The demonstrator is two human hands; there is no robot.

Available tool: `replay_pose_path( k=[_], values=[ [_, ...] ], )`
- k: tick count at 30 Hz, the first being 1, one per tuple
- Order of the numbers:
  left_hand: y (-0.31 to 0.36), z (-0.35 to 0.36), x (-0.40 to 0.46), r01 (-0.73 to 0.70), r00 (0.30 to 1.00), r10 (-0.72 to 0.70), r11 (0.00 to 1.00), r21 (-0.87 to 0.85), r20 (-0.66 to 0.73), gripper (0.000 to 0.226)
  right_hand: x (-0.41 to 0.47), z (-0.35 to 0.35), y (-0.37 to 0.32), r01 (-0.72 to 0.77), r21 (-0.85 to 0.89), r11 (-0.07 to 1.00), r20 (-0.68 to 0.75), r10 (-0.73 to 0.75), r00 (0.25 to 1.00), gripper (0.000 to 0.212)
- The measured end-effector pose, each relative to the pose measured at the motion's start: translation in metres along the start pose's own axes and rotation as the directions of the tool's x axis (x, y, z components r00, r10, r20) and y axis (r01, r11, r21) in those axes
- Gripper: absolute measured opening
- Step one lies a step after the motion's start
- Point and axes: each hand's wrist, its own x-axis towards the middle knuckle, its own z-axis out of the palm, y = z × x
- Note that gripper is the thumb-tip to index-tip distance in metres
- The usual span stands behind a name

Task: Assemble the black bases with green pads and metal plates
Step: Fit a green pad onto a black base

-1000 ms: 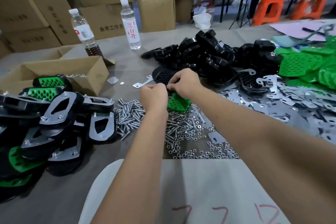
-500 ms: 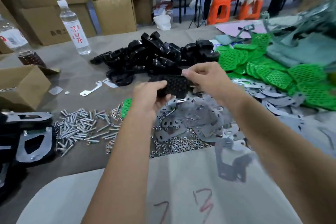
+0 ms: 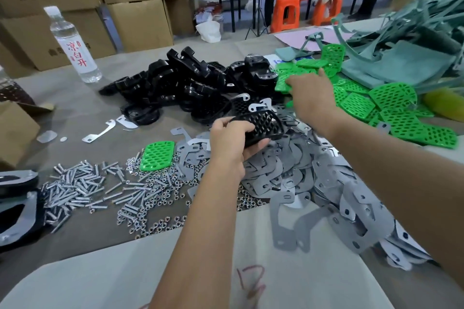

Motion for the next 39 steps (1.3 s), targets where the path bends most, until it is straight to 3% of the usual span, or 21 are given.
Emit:
replay_pose_path(
  k=[3,5,6,7,8,9,11,16,20,26,29,34,39],
  values=[
    [0.001,-0.01,-0.001,-0.037,0.999,0.037,0.999,-0.004,-0.02,0.027,-0.022,-0.018,-0.009,-0.152,0.321,0.935,-0.219,0.229,0.948,0.024],
    [0.003,-0.019,-0.005,-0.067,0.997,0.067,0.998,-0.007,-0.043,0.023,-0.044,-0.029,-0.025,-0.185,0.652,0.735,-0.218,0.416,0.883,0.023],
    [0.004,-0.025,-0.007,-0.087,0.995,0.086,0.996,-0.007,-0.059,0.02,-0.057,-0.034,-0.036,-0.188,0.838,0.513,-0.099,0.481,0.871,0.023],
    [0.005,-0.032,-0.01,-0.106,0.991,0.105,0.994,-0.005,-0.077,0.018,-0.07,-0.039,-0.049,-0.204,0.96,0.191,0.089,0.485,0.87,0.02],
    [0.007,-0.042,-0.014,-0.128,0.987,0.127,0.992,0.0,-0.099,0.016,-0.085,-0.043,-0.062,-0.239,0.963,-0.123,0.268,0.424,0.865,0.018],
    [0.008,-0.052,-0.017,-0.153,0.981,0.154,0.988,0.02,-0.117,0.015,-0.099,-0.045,-0.073,-0.269,0.906,-0.326,0.378,0.337,0.862,0.019],
    [0.01,-0.077,-0.026,-0.211,0.963,0.224,0.973,0.097,-0.151,0.014,-0.124,-0.046,-0.095,-0.313,0.832,-0.458,0.436,0.19,0.88,0.019],
    [0.009,-0.124,-0.05,-0.325,0.927,0.345,0.935,0.141,-0.15,0.017,-0.161,-0.037,-0.135,-0.329,0.846,-0.419,0.356,-0.015,0.934,0.003],
    [0.005,-0.139,-0.057,-0.382,0.91,0.4,0.912,0.146,-0.114,0.026,-0.168,-0.033,-0.139,-0.285,0.892,-0.35,0.277,-0.072,0.958,0.006],
    [0.004,-0.135,-0.055,-0.412,0.906,0.421,0.902,0.127,-0.047,0.035,-0.168,-0.028,-0.141,-0.229,0.912,-0.34,0.201,-0.114,0.973,0.005],
    [0.004,-0.136,-0.054,-0.416,0.906,0.422,0.901,0.126,-0.02,0.043,-0.168,-0.024,-0.141,-0.212,0.923,-0.322,0.193,-0.092,0.977,0.005],
    [0.005,-0.138,-0.054,-0.423,0.904,0.426,0.894,0.147,0.012,0.051,-0.165,-0.018,-0.141,-0.171,0.971,-0.169,0.173,-0.003,0.985,0.005],
    [0.003,-0.137,-0.052,-0.413,0.909,0.418,0.897,0.156,0.002,0.054,-0.164,-0.021,-0.14,-0.152,0.954,-0.258,0.184,0.105,0.977,0.008]
  ],
)
